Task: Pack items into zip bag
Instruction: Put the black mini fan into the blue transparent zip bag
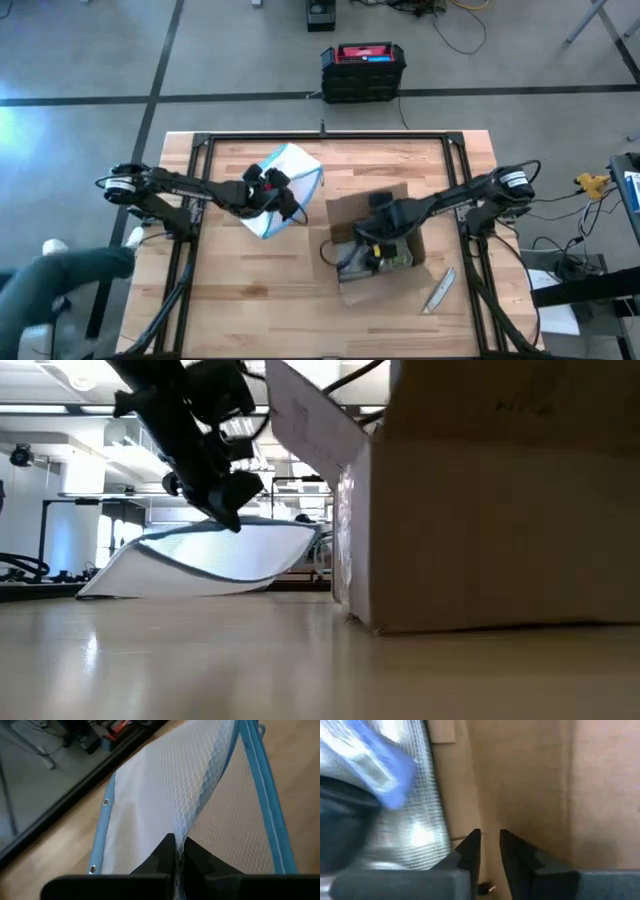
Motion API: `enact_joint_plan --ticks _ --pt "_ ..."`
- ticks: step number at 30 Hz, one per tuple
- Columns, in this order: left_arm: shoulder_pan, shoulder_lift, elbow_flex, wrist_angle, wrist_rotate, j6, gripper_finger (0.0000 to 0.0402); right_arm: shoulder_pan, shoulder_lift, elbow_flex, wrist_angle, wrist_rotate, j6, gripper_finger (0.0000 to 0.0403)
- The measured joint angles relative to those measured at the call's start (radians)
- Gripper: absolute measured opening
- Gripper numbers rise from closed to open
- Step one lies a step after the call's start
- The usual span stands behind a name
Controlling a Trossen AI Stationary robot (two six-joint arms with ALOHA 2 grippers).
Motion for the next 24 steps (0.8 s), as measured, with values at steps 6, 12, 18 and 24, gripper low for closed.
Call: enact_joint_plan --ticks 6,12,18,24 --pt "0.154 -0.002 0.000 0.070 0.099 0.165 0.0000 -0.098 -0.063 0.024 0.018 -0.091 -0.188 0.0098" --pt "0.250 0.000 0.000 0.262 0.450 0.344 0.0000 -0.241 -0.058 0.003 0.010 -0.269 -0.375 0.0122" --pt "0.305 0.000 0.000 0.309 0.586 0.370 0.0000 -0.313 -0.054 -0.012 0.009 -0.375 -0.555 0.0140" --pt "0.319 0.014 0.000 0.316 0.604 0.358 0.0000 -0.306 -0.054 -0.005 0.003 -0.380 -0.587 0.0159"
